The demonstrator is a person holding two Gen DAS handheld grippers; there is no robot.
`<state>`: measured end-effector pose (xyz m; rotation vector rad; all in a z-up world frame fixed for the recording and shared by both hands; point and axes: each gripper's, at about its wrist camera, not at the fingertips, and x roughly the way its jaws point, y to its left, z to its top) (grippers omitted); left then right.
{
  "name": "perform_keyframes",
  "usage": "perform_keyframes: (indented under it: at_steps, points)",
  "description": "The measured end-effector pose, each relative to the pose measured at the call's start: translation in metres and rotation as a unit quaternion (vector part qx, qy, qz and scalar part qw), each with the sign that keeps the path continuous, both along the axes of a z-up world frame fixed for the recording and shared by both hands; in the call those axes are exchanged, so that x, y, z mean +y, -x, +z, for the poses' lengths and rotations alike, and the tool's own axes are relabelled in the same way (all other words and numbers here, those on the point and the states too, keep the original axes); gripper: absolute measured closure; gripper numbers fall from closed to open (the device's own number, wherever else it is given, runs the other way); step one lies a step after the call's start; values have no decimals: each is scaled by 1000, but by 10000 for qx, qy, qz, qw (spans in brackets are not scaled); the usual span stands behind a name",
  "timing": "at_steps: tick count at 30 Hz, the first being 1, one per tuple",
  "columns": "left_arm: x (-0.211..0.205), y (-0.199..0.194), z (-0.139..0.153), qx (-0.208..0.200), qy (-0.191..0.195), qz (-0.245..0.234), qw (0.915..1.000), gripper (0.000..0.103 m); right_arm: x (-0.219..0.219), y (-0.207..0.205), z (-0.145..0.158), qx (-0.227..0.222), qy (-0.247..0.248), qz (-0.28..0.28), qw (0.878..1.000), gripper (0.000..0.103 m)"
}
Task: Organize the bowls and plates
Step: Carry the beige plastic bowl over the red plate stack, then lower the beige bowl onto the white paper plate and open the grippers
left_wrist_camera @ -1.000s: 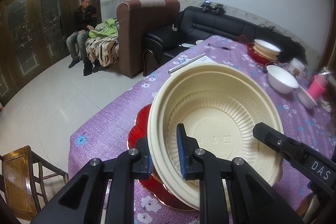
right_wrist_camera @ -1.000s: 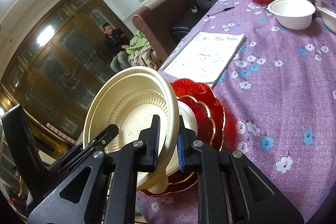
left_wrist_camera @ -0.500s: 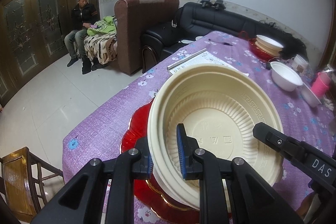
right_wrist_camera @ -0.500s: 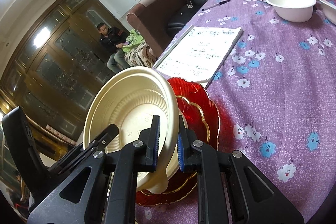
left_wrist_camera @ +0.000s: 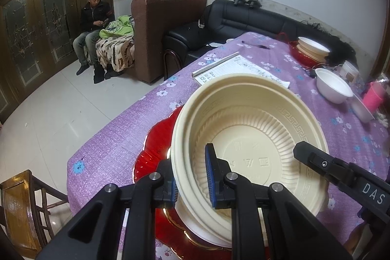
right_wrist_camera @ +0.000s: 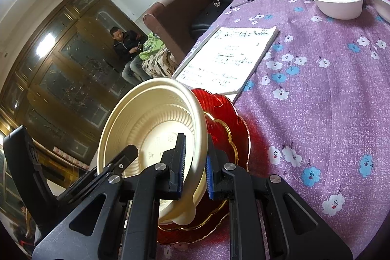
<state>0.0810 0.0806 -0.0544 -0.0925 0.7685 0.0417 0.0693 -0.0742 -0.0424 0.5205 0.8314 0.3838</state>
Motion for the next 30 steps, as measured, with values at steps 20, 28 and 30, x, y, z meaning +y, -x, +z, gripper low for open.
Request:
perform_keyframes:
  at_steps: [20, 28, 30]
  points:
    - [-5, -1, -4, 58, 41, -44, 10000, 85, -4, 2, -4, 7, -60, -55, 10000, 89]
    - [-13, 7, 2, -28, -62, -130, 9999, 85, -13, 6, -6, 90, -233, -89, 9996, 89]
    - [-15, 9, 2, -27, -99, -131, 9999, 84, -14, 7, -6, 94, -220, -97, 9997, 89]
